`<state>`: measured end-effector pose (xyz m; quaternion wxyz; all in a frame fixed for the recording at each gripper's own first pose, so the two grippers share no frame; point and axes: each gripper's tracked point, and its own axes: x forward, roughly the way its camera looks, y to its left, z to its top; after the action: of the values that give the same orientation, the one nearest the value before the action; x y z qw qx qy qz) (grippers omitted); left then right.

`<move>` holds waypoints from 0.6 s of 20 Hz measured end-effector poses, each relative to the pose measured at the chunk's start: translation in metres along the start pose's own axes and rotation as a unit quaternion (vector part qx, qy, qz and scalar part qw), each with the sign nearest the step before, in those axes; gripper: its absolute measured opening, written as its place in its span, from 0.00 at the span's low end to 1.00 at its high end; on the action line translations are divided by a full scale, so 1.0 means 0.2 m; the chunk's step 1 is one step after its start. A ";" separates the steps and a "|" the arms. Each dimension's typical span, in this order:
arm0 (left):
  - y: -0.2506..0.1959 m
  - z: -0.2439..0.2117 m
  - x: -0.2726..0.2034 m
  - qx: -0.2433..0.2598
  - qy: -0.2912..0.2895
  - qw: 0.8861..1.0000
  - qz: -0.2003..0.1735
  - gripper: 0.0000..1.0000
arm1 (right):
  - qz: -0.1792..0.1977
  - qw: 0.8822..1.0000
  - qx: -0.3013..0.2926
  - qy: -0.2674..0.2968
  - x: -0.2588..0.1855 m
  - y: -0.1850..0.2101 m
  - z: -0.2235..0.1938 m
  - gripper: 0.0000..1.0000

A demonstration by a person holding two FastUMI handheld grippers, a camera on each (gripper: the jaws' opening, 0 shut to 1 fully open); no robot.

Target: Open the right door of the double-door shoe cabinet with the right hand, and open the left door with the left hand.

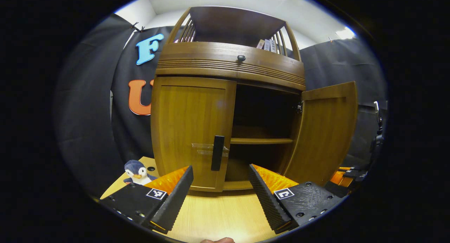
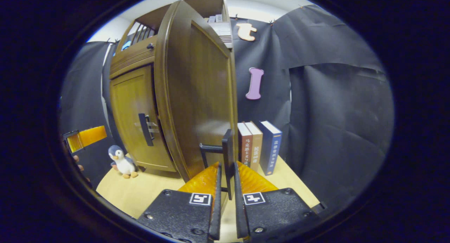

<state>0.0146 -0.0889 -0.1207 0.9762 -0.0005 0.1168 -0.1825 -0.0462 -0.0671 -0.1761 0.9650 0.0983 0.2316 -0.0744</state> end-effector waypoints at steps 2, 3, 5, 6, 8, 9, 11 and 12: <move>-0.02 -0.01 0.01 -0.001 0.002 1.000 -0.004 0.95 | -0.011 1.000 0.009 0.001 -0.01 -0.05 0.00 0.15; -0.03 -0.01 0.01 -0.001 0.003 1.000 -0.006 0.84 | -0.017 1.000 0.010 0.001 -0.01 -0.08 -0.01 0.14; -0.04 -0.01 0.02 -0.001 0.004 1.000 -0.010 0.95 | -0.028 1.000 0.014 0.000 -0.02 -0.13 0.00 0.13; -0.05 -0.02 0.02 -0.001 0.004 1.000 -0.011 0.95 | -0.031 0.999 0.016 0.001 -0.02 -0.16 0.00 0.13; -0.05 -0.02 0.03 0.000 0.005 1.000 -0.013 0.95 | -0.027 0.999 0.018 0.005 -0.02 -0.18 0.01 0.12; -0.05 -0.02 0.04 0.000 0.006 1.000 -0.013 0.95 | -0.024 1.000 0.015 0.007 -0.02 -0.18 0.01 0.11; -0.04 -0.01 0.05 0.001 0.005 1.000 -0.012 0.95 | -0.020 1.000 0.013 0.008 -0.02 -0.19 0.01 0.05; -0.04 -0.01 0.06 0.002 0.004 1.000 -0.011 0.95 | -0.018 1.000 0.015 0.010 -0.02 -0.19 0.01 0.10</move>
<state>0.0225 -0.0999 -0.1250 0.9737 0.0008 0.1208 -0.1933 -0.0556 -0.1037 -0.1790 0.9594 0.1094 0.2421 -0.0945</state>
